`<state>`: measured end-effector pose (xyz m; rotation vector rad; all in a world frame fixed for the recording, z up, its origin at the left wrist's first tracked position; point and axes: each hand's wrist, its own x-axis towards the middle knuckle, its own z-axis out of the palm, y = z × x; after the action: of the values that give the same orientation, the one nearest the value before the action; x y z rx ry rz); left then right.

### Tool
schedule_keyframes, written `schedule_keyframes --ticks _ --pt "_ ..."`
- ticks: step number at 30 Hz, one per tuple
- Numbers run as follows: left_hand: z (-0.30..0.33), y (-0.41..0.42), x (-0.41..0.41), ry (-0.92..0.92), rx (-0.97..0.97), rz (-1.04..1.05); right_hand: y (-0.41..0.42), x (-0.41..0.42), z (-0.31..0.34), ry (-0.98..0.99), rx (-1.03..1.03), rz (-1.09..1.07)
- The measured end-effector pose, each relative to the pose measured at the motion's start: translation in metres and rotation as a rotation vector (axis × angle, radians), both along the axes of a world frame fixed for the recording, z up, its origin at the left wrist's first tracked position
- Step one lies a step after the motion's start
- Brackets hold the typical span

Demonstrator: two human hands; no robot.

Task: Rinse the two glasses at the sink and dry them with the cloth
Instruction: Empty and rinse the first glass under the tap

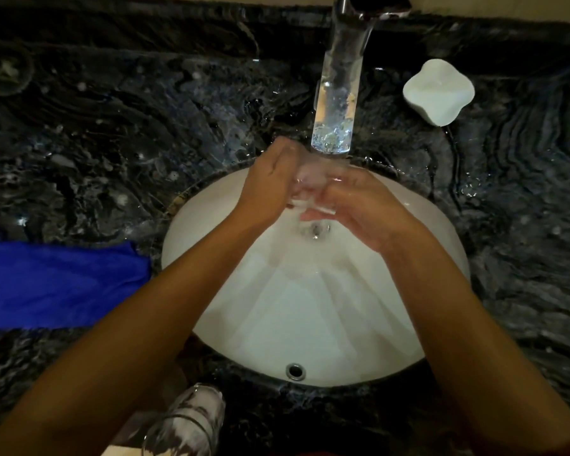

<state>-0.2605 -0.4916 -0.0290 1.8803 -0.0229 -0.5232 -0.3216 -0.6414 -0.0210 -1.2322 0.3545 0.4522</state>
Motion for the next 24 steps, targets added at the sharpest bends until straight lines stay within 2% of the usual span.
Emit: schedule_keyframes --ticks 2,4,7,10,13,16,19,21,24 --pt "0.0 -0.007 0.006 0.21 0.077 0.001 -0.004 -0.002 -0.003 -0.046 -0.094 0.017" --pt "-0.004 -0.011 0.008 0.39 0.062 0.028 -0.007 0.001 -0.002 -0.119 -0.245 0.063" --pt "-0.012 -0.004 0.009 0.574 -0.174 0.083 -0.01 0.003 0.0 -0.252 -0.408 0.097" --pt "-0.01 0.002 0.002 0.752 -0.348 0.084 -0.007 -0.004 0.001 -0.432 -0.544 0.003" --pt "0.0 -0.002 -0.013 0.897 -0.441 0.087 0.002 -0.014 -0.004 -0.445 -0.606 -0.125" --pt "0.003 -0.006 -0.021 0.705 -0.292 0.061 0.008 -0.013 -0.013 -0.181 -0.61 -0.115" --pt "-0.002 -0.005 -0.023 0.348 -0.113 0.06 0.01 0.0 -0.013 0.084 -0.38 -0.143" --pt "-0.005 -0.003 -0.028 0.134 -0.12 0.055 0.008 0.009 -0.011 0.15 -0.187 -0.174" --pt "-0.009 0.003 -0.035 -0.136 -0.118 0.0 0.008 0.017 -0.016 0.216 -0.096 -0.181"
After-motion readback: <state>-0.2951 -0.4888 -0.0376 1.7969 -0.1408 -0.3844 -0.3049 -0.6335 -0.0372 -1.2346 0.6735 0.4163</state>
